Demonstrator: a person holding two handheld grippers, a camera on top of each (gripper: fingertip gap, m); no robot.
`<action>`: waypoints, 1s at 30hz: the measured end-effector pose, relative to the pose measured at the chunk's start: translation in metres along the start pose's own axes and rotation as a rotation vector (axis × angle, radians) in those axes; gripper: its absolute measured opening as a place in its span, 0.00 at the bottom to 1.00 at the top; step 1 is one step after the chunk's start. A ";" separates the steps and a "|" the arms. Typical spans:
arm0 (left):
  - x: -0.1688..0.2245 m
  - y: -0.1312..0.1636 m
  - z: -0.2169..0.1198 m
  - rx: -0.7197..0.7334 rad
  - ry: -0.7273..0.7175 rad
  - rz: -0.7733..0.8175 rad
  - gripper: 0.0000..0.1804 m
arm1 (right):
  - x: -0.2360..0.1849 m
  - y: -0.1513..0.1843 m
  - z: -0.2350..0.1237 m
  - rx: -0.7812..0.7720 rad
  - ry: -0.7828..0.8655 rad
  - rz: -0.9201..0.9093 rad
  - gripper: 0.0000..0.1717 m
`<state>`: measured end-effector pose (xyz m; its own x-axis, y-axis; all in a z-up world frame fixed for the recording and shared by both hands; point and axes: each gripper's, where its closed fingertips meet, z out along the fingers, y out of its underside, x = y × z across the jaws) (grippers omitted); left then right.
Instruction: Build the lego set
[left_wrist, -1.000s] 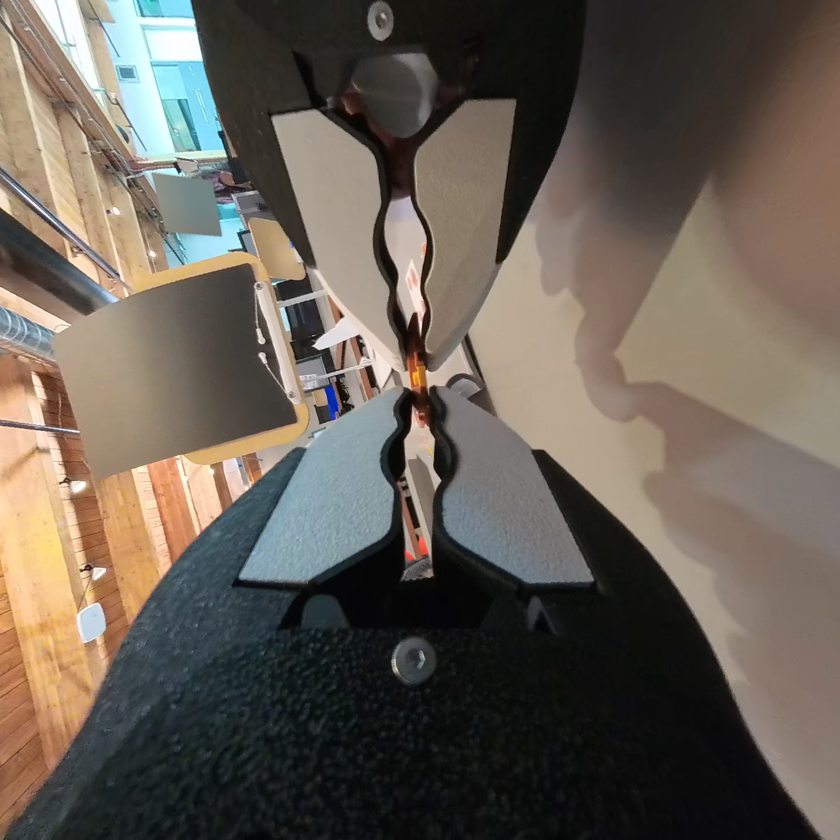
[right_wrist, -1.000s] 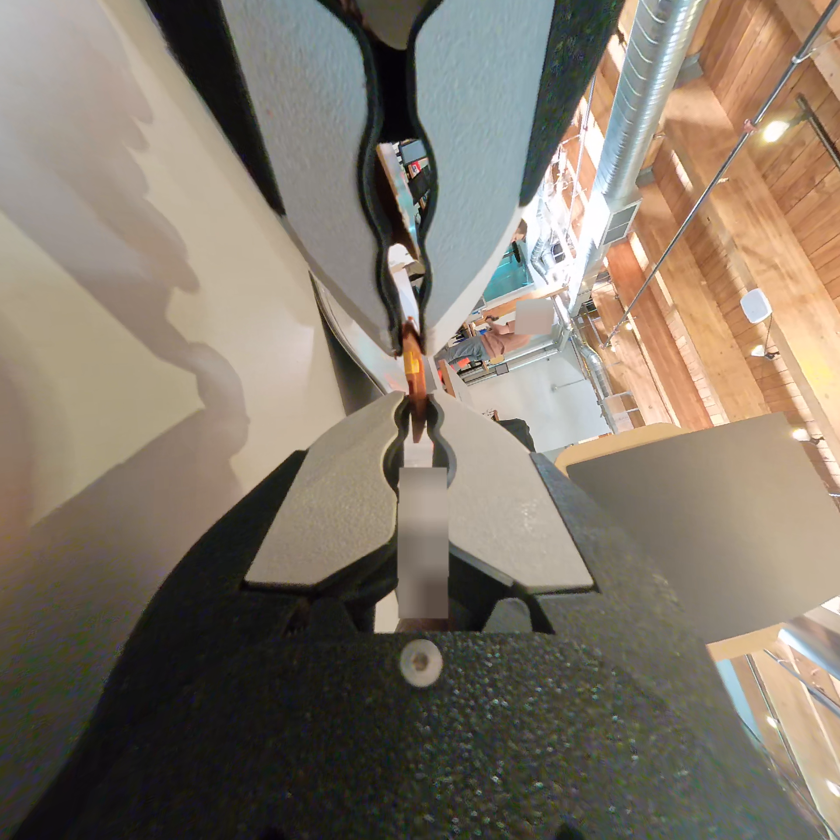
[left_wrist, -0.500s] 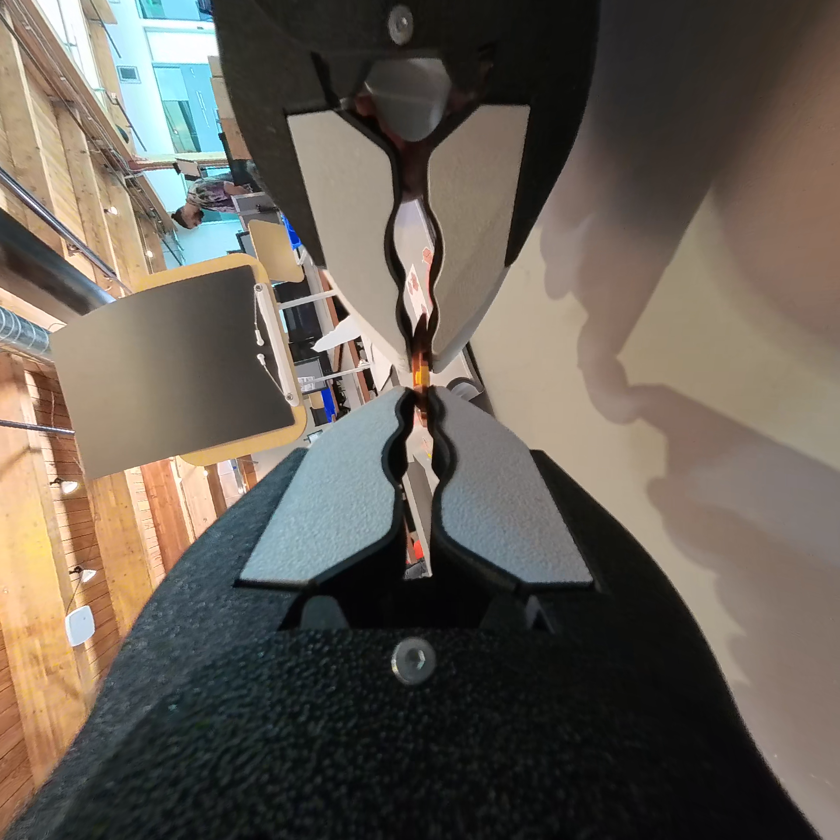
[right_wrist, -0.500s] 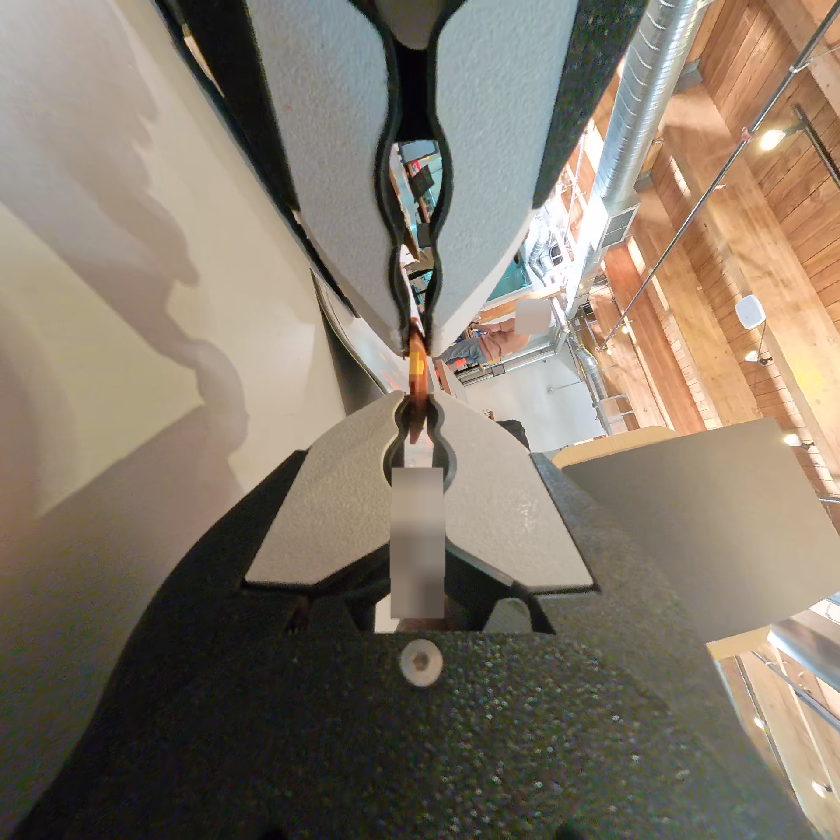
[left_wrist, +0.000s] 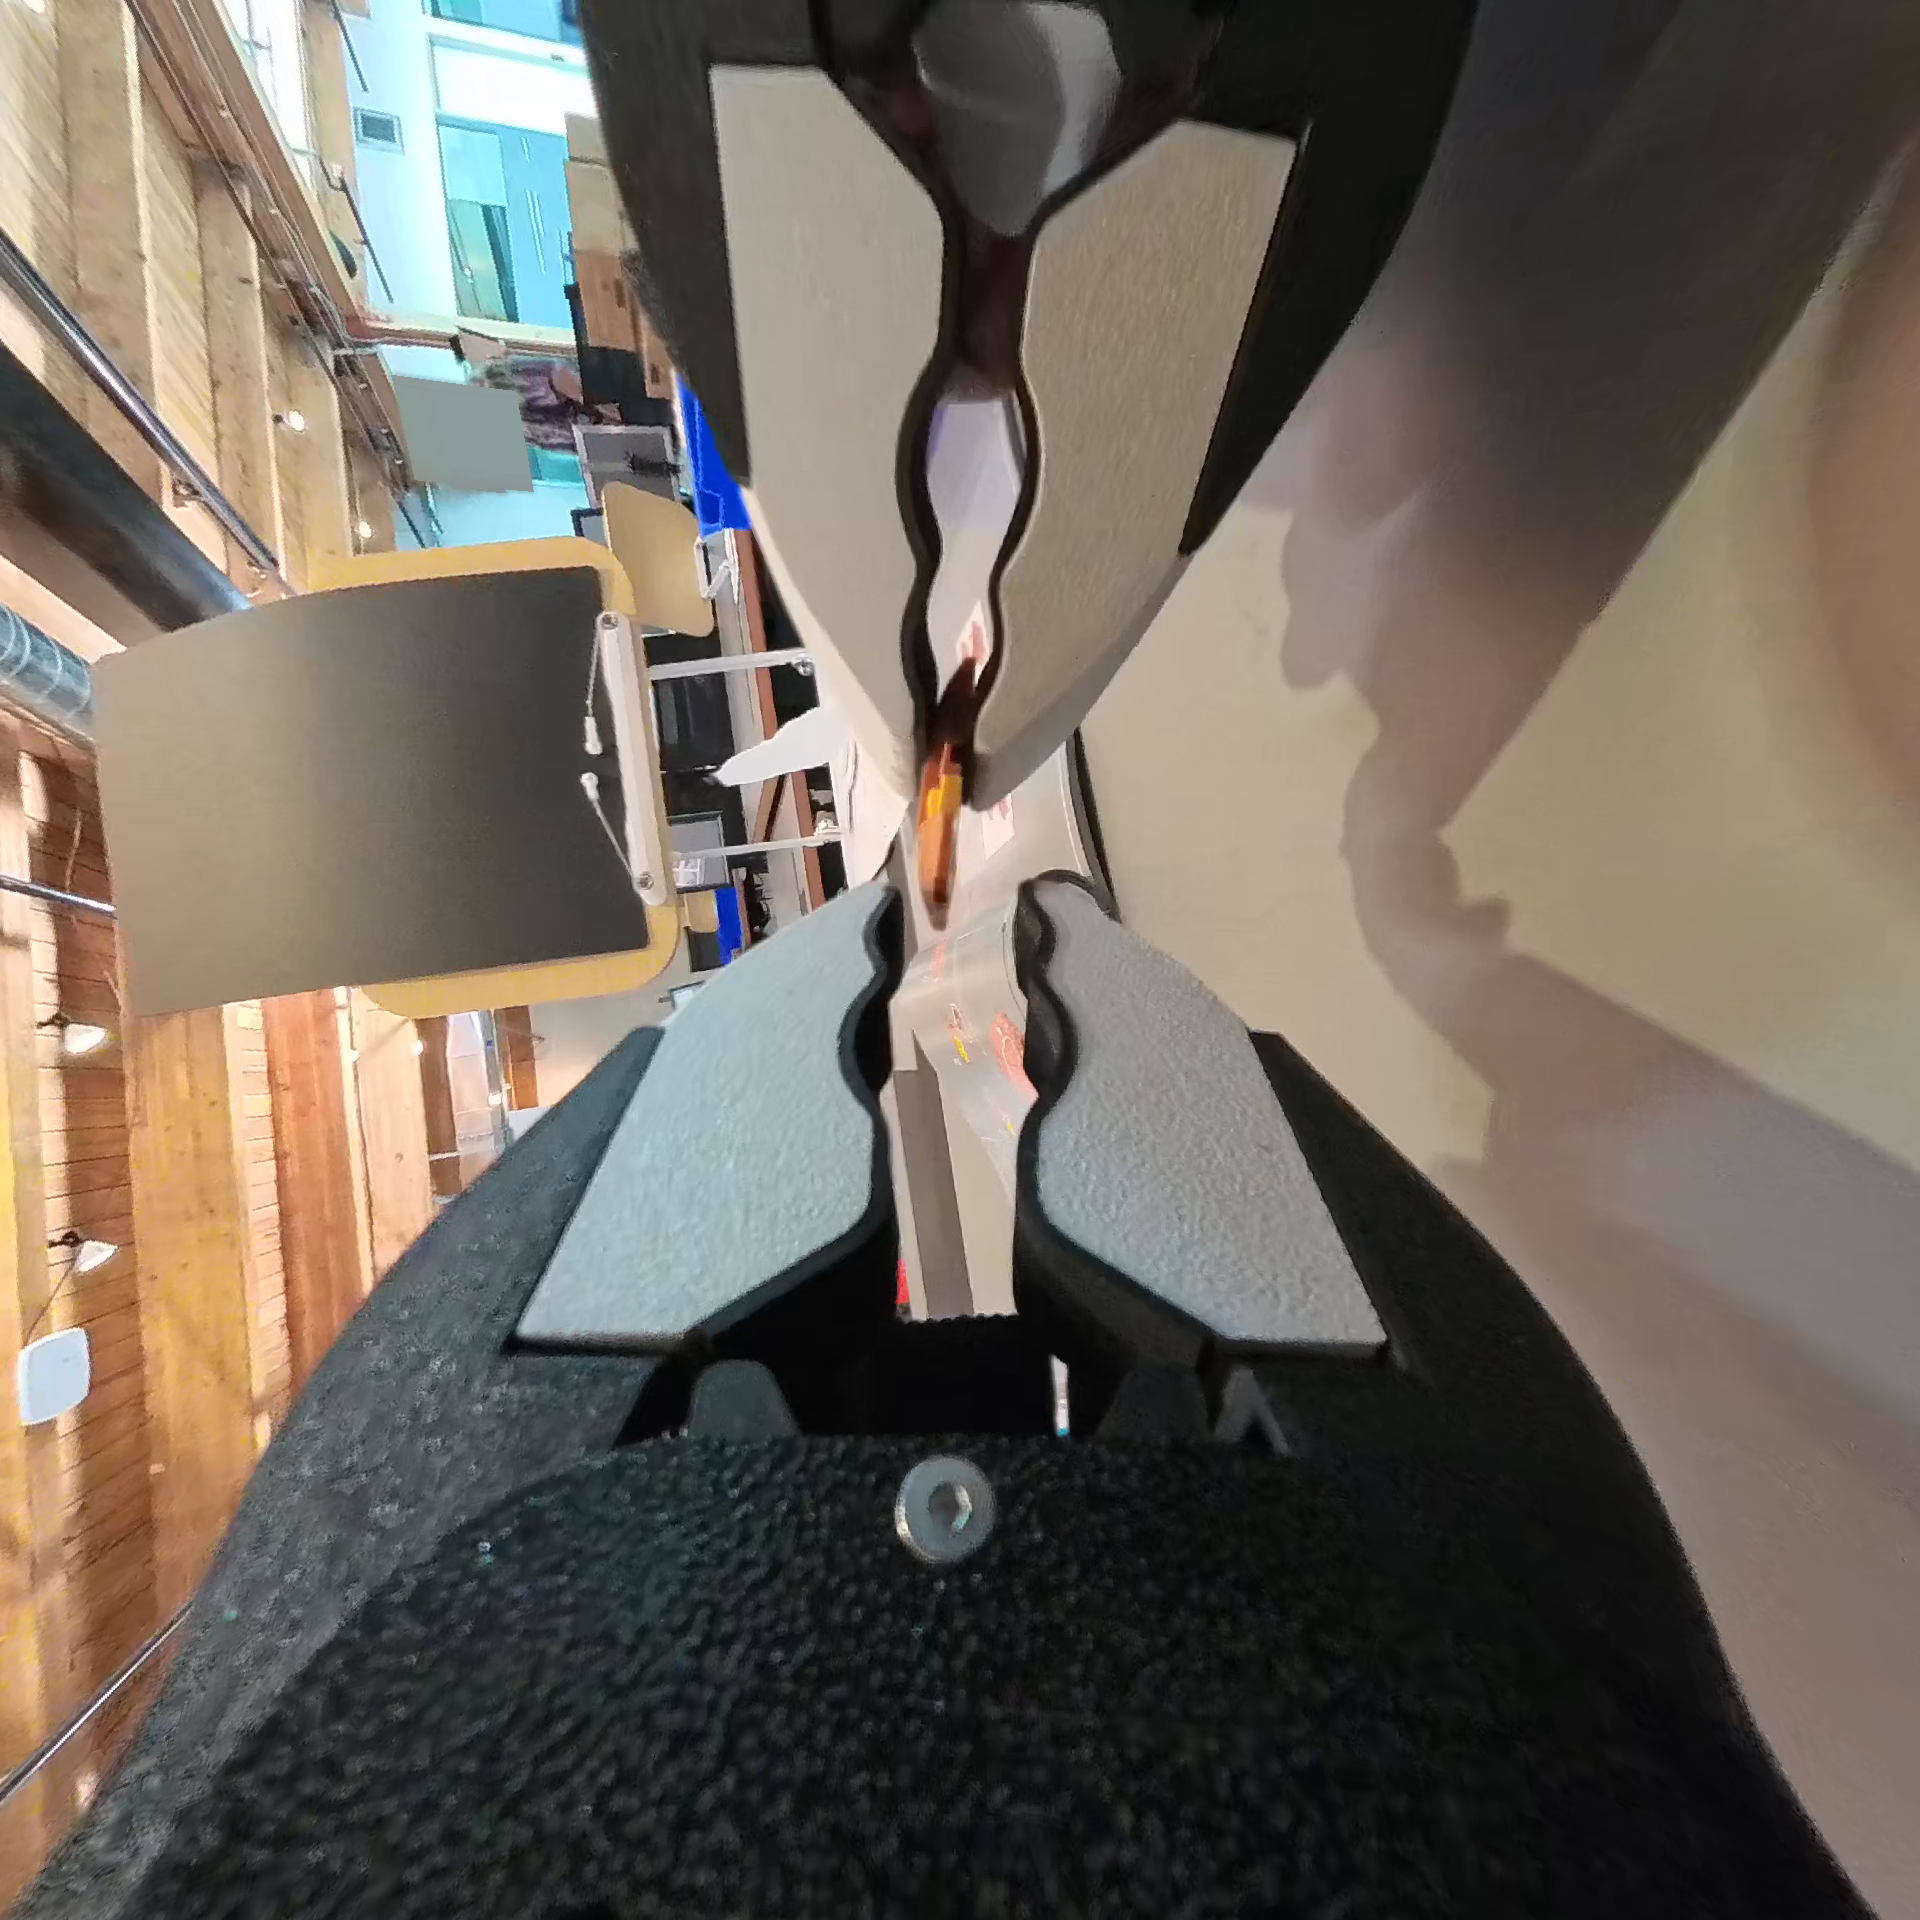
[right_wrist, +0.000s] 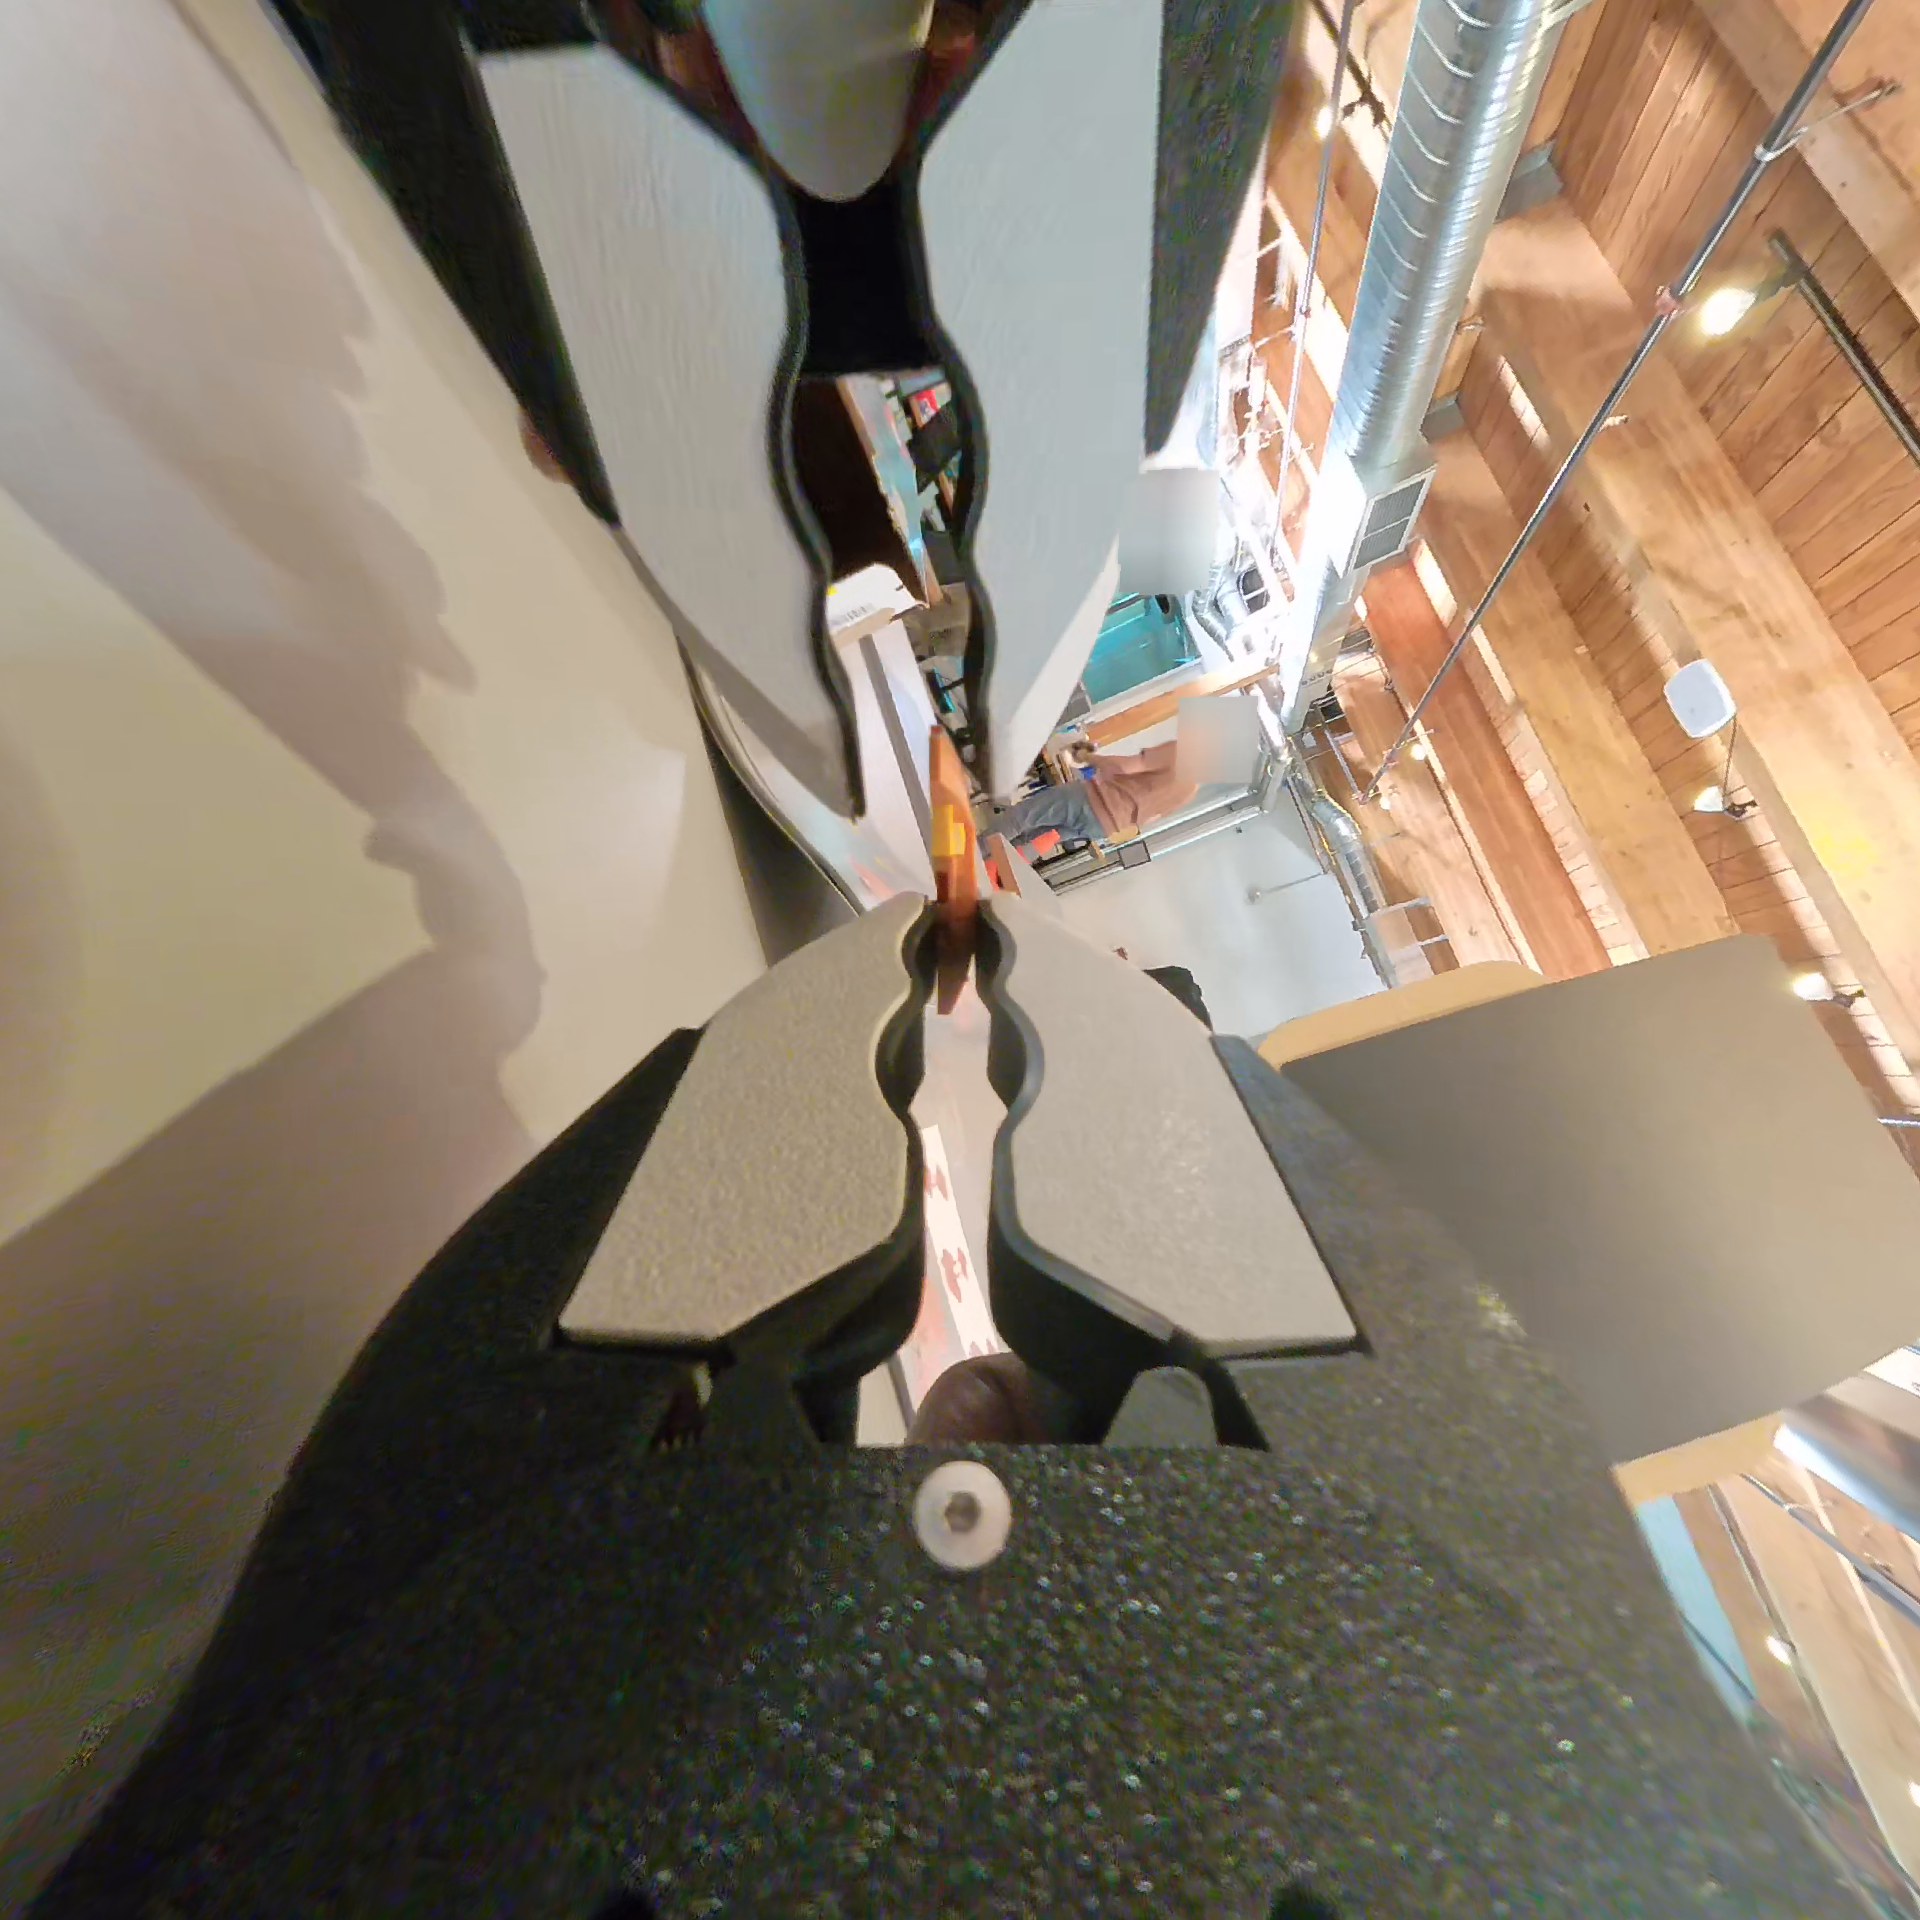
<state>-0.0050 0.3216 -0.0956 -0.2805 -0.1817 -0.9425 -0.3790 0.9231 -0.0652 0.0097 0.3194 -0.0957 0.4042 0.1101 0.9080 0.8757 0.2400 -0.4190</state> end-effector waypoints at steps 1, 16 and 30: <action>0.000 0.001 0.002 -0.004 -0.009 0.001 0.12 | -0.001 -0.001 0.000 0.006 -0.007 0.008 0.03; 0.015 -0.009 0.002 0.116 0.048 -0.009 0.04 | -0.019 -0.008 -0.005 0.102 -0.173 0.064 0.03; 0.021 -0.016 0.000 0.183 0.145 -0.169 0.03 | -0.021 -0.011 -0.010 0.138 -0.232 0.100 0.04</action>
<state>-0.0048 0.3036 -0.1142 -0.3554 -0.3724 -0.8573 -0.2692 0.9191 -0.2876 -0.0060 0.3051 -0.1103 0.4019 0.3539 0.8445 0.7837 0.3440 -0.5171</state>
